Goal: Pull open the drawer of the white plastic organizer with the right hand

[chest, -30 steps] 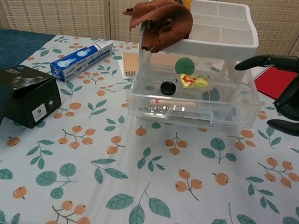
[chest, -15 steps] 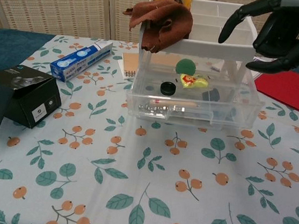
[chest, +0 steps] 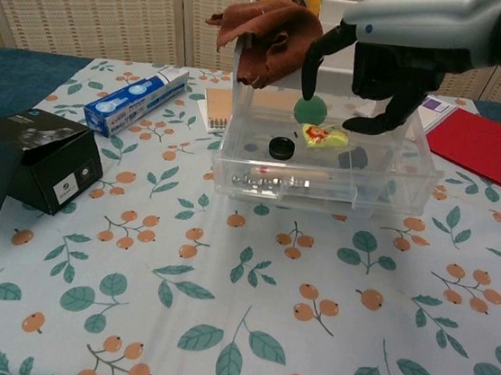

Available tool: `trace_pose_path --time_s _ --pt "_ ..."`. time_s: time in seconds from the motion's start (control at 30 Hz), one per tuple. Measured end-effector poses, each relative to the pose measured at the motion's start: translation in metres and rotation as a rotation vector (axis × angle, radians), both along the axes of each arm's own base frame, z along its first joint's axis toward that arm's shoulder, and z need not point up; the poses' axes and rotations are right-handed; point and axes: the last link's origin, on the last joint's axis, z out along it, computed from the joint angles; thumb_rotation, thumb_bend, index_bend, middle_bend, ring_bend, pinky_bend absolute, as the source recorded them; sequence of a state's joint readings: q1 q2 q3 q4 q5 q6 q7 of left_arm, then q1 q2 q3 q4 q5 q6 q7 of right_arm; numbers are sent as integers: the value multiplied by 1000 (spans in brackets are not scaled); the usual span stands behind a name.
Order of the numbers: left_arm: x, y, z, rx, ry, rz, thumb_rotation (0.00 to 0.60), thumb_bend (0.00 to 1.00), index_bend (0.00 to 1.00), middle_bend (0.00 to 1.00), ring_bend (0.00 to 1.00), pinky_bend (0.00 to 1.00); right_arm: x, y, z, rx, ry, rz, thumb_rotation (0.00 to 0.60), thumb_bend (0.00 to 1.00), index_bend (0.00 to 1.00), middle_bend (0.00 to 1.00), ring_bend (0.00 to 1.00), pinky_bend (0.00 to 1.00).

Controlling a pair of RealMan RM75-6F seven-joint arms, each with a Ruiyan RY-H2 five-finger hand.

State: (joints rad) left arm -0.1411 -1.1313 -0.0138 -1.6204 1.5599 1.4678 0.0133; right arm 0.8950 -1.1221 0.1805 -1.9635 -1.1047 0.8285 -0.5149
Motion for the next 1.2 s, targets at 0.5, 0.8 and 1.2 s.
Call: trace_pose_path --time_s 0.5,0.8,1.2 --pt "-5 -1 0 5 -9 12 600 205 106 23 75 109 11 -14 -36 -48 142 90 600 298 343 980 979 1000" --pt "-7 -1 -1 6 -11 13 600 206 106 23 75 108 15 -19 -48 -55 180 112 600 294 343 980 980 1000" --pt "-9 -1 1 10 -11 24 600 205 106 23 75 108 24 -24 -59 -56 204 133 600 294 343 979 979 1000"
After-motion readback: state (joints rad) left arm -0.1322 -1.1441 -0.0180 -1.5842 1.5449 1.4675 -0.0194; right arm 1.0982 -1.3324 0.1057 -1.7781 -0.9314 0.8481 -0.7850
